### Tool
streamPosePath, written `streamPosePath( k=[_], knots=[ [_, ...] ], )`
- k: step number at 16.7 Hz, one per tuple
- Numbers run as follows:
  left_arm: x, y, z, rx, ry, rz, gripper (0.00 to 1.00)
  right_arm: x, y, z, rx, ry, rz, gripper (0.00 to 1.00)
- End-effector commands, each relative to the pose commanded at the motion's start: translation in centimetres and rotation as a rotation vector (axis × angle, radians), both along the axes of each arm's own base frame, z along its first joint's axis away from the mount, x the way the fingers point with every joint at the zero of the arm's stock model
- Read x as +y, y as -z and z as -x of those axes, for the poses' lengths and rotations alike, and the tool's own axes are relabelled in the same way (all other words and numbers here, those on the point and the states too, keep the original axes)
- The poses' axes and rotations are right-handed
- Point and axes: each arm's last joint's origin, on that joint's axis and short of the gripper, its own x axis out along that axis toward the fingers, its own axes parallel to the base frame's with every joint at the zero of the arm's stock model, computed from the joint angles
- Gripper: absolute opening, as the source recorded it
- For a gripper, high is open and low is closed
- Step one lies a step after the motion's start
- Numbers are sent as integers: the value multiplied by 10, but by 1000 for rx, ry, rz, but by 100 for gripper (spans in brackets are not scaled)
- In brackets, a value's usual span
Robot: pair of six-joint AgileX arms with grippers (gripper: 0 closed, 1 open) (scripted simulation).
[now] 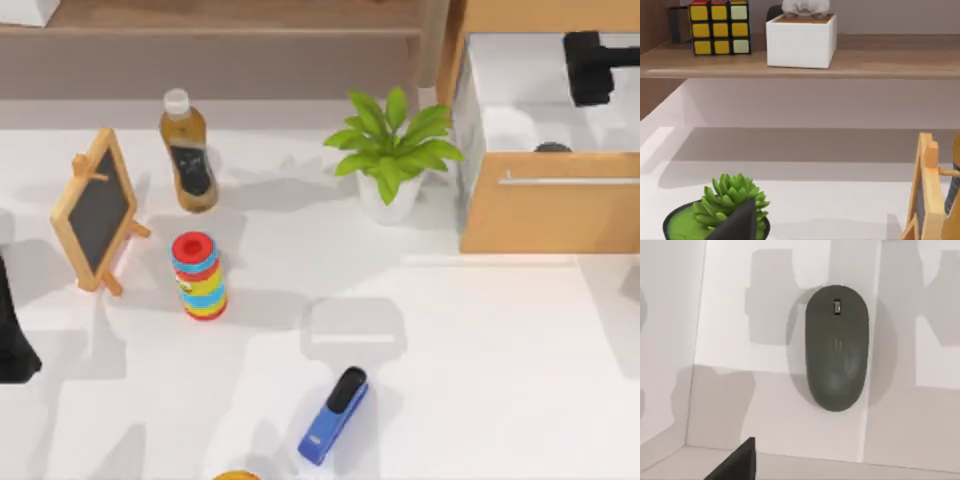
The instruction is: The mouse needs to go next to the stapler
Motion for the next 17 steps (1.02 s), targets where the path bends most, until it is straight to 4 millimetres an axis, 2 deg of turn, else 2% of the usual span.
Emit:
streamPosePath(
  k=[3, 7, 10, 17],
  knots=[
    [0, 0, 0, 0, 0, 0, 100, 12, 45, -46, 163, -5, 22, 100],
    [0, 0, 0, 0, 0, 0, 100, 18, 89, -77, 295, 0, 41, 100],
    [0, 0, 0, 0, 0, 0, 100, 18, 100, -85, 325, 7, 45, 100],
    [0, 0, 0, 0, 0, 0, 100, 17, 101, -85, 325, 8, 44, 100]
  ],
)
